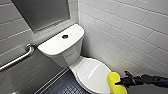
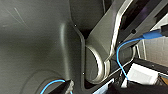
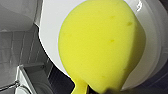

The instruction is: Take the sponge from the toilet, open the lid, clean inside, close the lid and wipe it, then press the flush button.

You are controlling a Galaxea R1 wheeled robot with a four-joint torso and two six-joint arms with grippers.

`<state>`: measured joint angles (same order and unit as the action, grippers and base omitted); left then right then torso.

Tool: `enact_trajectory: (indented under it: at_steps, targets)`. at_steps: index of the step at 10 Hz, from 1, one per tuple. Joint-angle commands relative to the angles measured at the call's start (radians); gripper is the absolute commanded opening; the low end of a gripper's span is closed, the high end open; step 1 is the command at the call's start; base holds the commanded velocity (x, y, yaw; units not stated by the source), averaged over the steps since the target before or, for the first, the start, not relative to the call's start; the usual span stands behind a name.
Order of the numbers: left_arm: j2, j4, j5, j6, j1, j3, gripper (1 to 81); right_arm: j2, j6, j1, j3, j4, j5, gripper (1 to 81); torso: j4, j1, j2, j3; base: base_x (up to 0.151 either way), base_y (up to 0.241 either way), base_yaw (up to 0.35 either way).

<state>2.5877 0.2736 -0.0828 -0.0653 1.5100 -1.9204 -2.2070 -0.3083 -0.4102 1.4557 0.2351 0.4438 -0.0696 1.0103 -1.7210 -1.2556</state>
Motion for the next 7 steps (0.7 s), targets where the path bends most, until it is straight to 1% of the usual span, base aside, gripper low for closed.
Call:
enact_trajectory:
  at_steps: [1,2,3,4,5,6,7]
  targets:
    - [-0.013,0.013,0.072,0.002,0.02,0.023,81.1,-0.048,-0.066,0.208,0.061,-0.025,0.203,1.0,0.0,0.0,0.0,0.0,0.0,0.0,0.0]
    - [-0.013,0.013,0.072,0.002,0.019,0.021,81.1,-0.1,-0.112,0.239,0.089,-0.071,0.239,1.0,0.0,0.0,0.0,0.0,0.0,0.0,0.0]
    - [-0.013,0.013,0.072,0.002,0.019,0.021,81.1,-0.146,-0.152,0.267,0.103,-0.115,0.253,1.0,0.0,0.0,0.0,0.0,0.0,0.0,0.0]
    - [-0.013,0.013,0.072,0.002,0.019,0.02,81.1,-0.191,-0.176,0.283,0.118,-0.14,0.254,1.0,0.0,0.0,0.0,0.0,0.0,0.0,0.0]
    - [-0.012,0.012,0.072,0.002,0.02,0.017,81.1,-0.238,-0.195,0.282,0.136,-0.148,0.253,1.0,-0.001,0.0,0.0,0.0,0.0,0.0,0.0]
    - [-0.012,0.012,0.072,0.001,0.017,0.017,81.1,-0.297,-0.206,0.249,0.145,-0.155,0.253,1.0,-0.001,0.0,0.0,0.0,0.0,0.0,0.0]
    - [-0.012,0.012,0.072,0.001,0.017,0.018,81.1,-0.379,-0.209,0.222,0.202,-0.192,0.254,1.0,-0.001,0.0,0.0,0.0,0.0,0.0,0.0]
